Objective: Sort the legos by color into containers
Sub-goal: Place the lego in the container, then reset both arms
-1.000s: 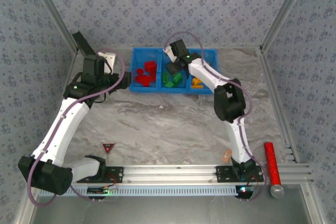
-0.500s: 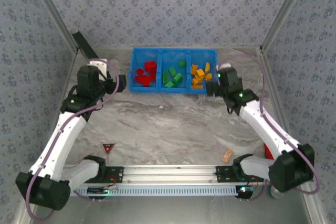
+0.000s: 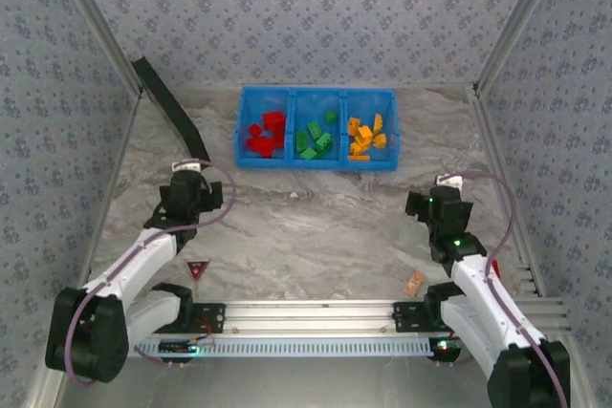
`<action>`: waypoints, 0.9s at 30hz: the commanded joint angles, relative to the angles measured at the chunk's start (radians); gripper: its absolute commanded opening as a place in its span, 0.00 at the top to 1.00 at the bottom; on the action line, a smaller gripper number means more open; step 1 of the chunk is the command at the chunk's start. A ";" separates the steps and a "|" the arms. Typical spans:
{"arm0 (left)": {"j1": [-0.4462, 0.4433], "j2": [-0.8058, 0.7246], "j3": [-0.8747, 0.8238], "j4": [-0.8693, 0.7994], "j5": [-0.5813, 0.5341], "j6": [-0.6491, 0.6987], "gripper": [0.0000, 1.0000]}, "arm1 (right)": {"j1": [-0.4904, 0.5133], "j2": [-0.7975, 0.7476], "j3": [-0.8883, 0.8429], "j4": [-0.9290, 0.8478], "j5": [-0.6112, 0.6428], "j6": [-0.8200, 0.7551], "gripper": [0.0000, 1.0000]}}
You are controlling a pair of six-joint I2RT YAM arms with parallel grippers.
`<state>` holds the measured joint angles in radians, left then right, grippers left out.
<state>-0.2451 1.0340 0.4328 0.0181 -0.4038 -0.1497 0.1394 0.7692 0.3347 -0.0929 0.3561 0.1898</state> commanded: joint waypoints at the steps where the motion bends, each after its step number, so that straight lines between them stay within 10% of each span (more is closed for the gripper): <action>1: 0.029 0.035 -0.059 0.302 -0.124 0.068 0.01 | -0.052 0.060 -0.045 0.332 -0.030 -0.083 0.00; 13: 0.176 0.368 -0.104 0.852 0.099 0.131 0.01 | -0.156 0.501 0.000 0.732 -0.194 -0.153 0.00; 27: 0.246 0.498 -0.026 0.805 0.264 0.104 0.01 | -0.175 0.754 0.063 0.888 -0.339 -0.219 0.00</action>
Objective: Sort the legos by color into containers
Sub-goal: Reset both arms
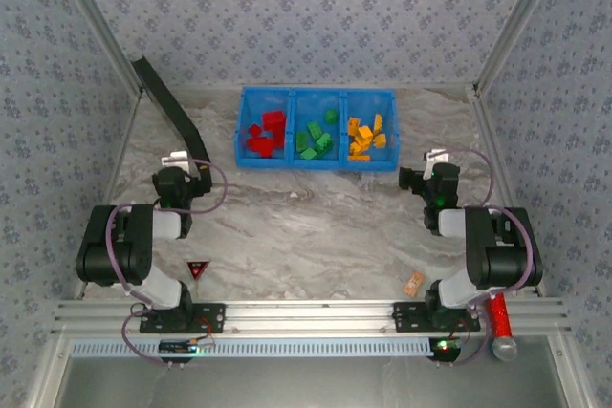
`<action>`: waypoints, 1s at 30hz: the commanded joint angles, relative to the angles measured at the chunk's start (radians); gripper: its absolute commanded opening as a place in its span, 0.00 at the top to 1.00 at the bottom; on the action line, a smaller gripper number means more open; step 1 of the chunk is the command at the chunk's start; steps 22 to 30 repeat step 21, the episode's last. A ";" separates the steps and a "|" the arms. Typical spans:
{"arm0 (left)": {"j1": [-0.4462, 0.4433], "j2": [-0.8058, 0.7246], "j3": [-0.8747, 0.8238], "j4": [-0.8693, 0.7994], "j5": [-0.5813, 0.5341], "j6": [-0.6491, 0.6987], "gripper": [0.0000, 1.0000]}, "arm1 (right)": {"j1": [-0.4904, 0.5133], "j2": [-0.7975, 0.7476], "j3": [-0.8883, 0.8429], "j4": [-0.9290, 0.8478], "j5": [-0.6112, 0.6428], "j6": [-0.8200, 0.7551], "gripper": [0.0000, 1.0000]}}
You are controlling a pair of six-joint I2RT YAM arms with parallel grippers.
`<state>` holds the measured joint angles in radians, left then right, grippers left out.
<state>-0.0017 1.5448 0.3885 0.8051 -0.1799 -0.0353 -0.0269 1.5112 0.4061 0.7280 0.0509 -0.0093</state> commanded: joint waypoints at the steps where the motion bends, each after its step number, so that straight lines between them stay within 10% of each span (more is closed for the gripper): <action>1: 0.002 -0.011 0.017 0.026 0.039 -0.010 0.01 | -0.008 0.011 -0.008 0.066 -0.033 -0.020 0.00; 30: 0.003 -0.011 0.018 0.022 0.040 -0.010 0.01 | -0.005 0.012 -0.007 0.063 -0.035 -0.024 0.00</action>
